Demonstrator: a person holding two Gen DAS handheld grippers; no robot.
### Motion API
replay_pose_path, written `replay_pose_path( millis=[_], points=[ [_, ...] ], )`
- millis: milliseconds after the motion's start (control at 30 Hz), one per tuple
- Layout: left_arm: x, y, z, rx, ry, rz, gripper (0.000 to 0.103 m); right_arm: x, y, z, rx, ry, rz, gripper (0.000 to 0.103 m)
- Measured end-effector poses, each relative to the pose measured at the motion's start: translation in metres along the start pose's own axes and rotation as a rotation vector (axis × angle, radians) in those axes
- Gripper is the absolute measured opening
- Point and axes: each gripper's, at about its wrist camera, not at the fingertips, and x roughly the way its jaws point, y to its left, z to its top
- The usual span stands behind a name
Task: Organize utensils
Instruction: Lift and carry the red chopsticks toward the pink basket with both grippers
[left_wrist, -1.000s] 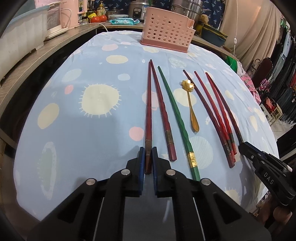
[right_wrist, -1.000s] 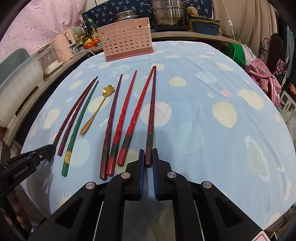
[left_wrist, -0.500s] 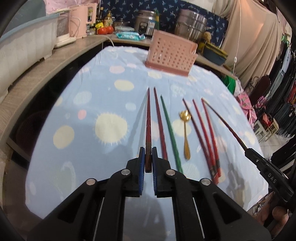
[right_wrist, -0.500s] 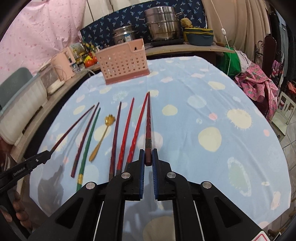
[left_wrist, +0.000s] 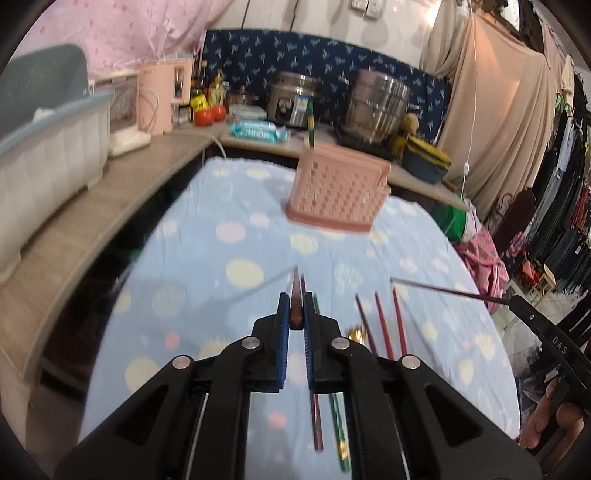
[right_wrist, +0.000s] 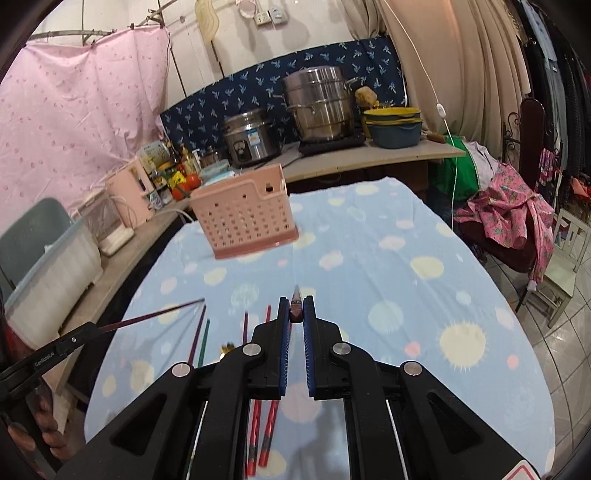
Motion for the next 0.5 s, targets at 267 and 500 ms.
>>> replay_pose_path(
  millis=[267, 500],
  points=[
    [0.008, -0.008, 0.052, 0.015, -0.092, 0.015, 0.007, 0.013, -0.001, 0.038, 0.011, -0.046, 0.018, 0.007],
    [0.026, -0.014, 0.096, 0.027, -0.139, 0.019, 0.007, 0.032, -0.004, 0.075, 0.02, -0.072, 0.036, 0.007]
  ],
)
